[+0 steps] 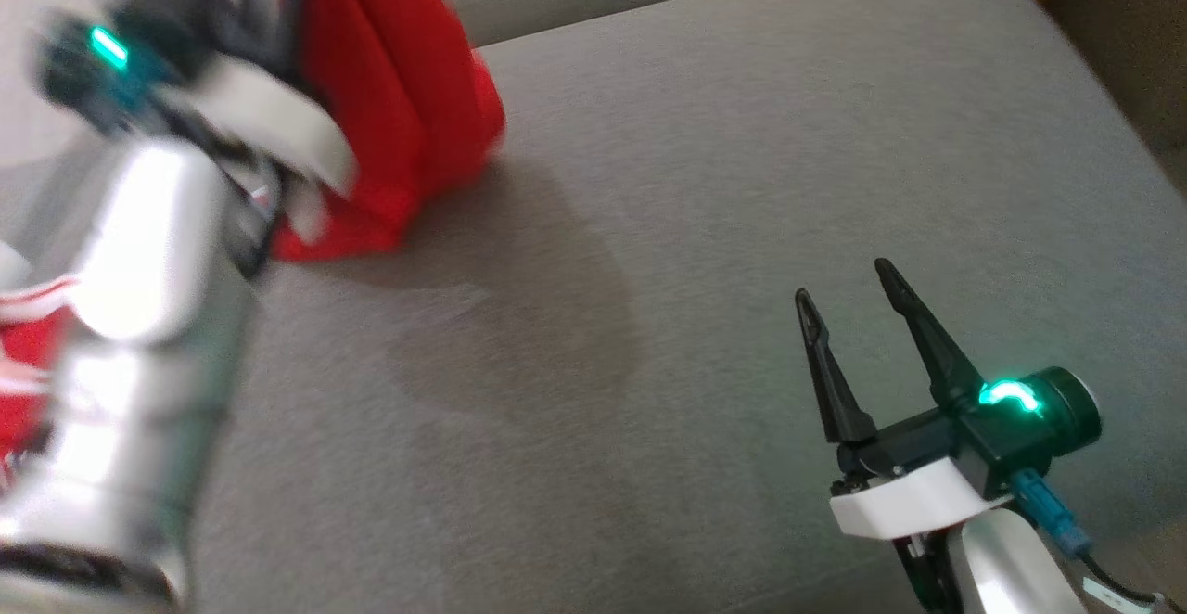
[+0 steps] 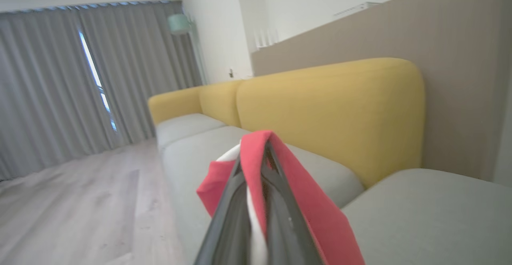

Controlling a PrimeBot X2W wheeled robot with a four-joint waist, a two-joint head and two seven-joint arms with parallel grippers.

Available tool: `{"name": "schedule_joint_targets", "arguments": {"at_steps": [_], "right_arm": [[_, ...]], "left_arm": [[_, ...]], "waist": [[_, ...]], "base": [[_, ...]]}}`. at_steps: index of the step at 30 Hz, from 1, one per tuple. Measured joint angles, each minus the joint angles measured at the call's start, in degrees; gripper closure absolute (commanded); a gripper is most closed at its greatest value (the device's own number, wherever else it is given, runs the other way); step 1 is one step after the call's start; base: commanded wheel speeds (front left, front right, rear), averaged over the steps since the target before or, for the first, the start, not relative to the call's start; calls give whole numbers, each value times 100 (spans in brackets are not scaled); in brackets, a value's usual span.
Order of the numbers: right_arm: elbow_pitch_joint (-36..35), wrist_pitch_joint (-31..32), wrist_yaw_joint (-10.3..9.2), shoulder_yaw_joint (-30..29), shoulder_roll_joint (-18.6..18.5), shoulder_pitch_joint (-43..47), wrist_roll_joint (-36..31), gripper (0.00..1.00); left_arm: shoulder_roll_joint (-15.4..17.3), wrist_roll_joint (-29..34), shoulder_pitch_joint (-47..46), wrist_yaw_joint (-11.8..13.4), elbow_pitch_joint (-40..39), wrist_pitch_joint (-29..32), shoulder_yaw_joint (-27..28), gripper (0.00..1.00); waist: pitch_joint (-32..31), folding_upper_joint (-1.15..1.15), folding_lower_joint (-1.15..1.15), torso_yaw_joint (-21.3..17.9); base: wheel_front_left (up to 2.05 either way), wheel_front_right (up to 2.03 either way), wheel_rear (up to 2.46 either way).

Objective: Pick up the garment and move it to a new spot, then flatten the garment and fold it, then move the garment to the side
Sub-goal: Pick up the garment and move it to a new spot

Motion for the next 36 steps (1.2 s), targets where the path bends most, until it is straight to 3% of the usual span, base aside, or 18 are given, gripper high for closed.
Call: {"name": "schedule_joint_targets", "arguments": {"at_steps": [9,15,16,17,18,28,36], "right_arm": [[-93,0,0,-12,13,89,260,0],[-70,0,0,-18,29,88,332,0],[-47,0,0,-15,31,89,332,0],[-14,0,0,-14,34,92,333,0],[18,1,0,-14,36,96,334,0],[372,11,0,-141,48,523,366,0],[466,18,0,-389,57,615,366,0]], "left_arm": [[-994,-364,2061,56,-342,119,-679,100],[-1215,-602,2981,77,-152,75,-1213,100],[-1221,-681,3082,78,-146,13,-1277,76],[-1223,-746,3158,89,-147,-65,-1352,14],[-1224,-798,3216,114,-155,-143,-1424,0],[-1235,-1203,3806,870,-858,-650,-1555,0],[-1157,-458,4815,1070,-2455,-665,-252,0]], "waist": [[88,0,1,-587],[227,0,2,-597],[221,0,2,-570],[208,0,2,-541],[186,0,1,-511],[-327,0,0,-61],[-712,0,0,468]], "base": [[0,0,0],[0,0,0],[0,0,0],[0,0,0],[0,0,0],[0,0,0],[0,0,0]]}}
